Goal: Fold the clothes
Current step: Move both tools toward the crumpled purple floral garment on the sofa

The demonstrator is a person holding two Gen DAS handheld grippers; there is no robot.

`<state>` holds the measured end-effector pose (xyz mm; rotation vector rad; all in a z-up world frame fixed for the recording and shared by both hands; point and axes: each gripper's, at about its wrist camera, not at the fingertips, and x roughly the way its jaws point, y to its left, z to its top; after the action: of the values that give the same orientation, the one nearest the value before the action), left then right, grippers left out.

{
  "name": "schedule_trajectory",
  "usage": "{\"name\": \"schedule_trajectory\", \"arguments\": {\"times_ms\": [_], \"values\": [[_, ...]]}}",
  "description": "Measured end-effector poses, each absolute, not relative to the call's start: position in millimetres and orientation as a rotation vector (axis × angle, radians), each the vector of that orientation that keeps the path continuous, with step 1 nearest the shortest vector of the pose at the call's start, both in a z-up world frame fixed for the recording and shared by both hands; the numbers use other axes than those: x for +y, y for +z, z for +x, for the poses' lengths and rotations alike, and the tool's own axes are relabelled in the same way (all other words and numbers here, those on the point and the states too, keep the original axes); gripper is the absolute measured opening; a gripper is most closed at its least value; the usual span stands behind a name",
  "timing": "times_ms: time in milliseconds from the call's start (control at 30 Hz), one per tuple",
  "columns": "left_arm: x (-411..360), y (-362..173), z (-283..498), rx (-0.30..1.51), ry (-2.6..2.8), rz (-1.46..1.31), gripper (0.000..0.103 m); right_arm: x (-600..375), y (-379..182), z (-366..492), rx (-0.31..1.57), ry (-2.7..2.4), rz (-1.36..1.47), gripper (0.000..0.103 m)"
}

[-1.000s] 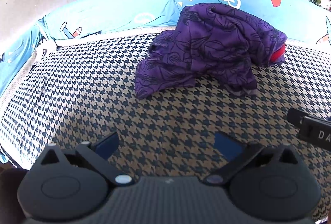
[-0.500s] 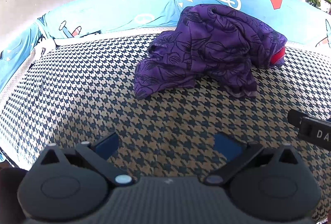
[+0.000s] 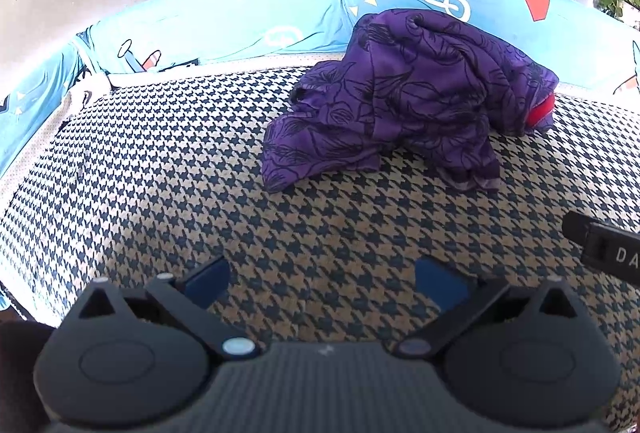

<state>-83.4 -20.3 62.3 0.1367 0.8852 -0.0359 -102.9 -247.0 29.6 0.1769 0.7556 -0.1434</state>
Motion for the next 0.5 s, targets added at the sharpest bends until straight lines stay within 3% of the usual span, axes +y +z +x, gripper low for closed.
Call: {"name": "schedule_trajectory", "arguments": {"times_ms": [500], "values": [[-28.0,63.6,-85.6,0.857,-0.042,0.175,0.103,-246.4,30.4,-102.6,0.754,-0.15,0.173,0.094]]}}
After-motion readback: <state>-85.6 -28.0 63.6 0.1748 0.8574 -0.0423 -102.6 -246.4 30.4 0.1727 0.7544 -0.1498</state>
